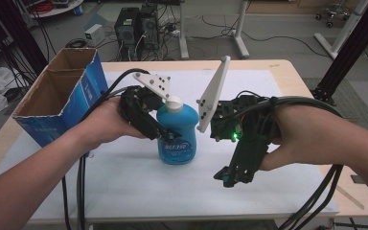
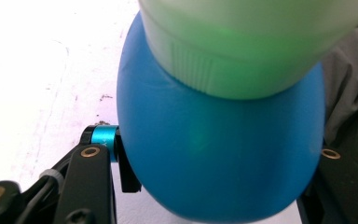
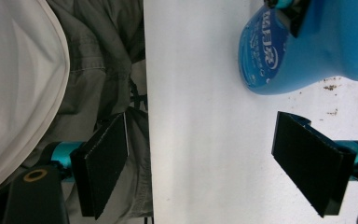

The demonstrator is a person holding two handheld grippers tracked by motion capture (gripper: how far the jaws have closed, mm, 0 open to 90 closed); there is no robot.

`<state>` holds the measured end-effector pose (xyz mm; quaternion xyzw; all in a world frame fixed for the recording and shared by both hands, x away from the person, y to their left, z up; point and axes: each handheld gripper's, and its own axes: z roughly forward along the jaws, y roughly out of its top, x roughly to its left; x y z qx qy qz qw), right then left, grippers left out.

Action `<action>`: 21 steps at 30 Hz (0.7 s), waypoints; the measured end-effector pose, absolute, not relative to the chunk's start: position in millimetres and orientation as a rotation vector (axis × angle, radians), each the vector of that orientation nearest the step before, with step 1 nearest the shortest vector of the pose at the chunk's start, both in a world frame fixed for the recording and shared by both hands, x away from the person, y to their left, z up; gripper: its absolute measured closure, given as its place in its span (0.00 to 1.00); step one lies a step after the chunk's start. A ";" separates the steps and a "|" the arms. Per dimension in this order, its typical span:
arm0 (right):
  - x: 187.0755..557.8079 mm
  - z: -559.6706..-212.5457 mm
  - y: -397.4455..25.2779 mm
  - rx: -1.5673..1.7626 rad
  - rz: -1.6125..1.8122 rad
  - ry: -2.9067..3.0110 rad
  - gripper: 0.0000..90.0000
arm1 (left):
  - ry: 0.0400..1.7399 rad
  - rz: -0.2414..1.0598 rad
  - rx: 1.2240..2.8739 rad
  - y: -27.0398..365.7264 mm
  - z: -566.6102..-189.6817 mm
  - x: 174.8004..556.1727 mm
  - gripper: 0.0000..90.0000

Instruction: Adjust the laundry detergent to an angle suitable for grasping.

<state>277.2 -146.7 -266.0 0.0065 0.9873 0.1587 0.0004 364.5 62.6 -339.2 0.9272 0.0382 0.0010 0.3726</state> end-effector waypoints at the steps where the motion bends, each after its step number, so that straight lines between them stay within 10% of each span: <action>1: 277.3 -266.1 -146.7 0.021 0.500 3.101 0.20 | 0.101 -0.003 2.380 64.1 -341.3 364.7 0.50; 16: 277.6 -267.8 -144.2 0.017 0.504 3.105 0.20 | 0.102 -0.012 2.385 69.0 -345.4 367.3 0.48; 21: 278.1 -267.3 -143.2 -0.001 0.508 3.109 0.20 | 0.204 0.038 2.384 74.8 -336.8 364.1 0.31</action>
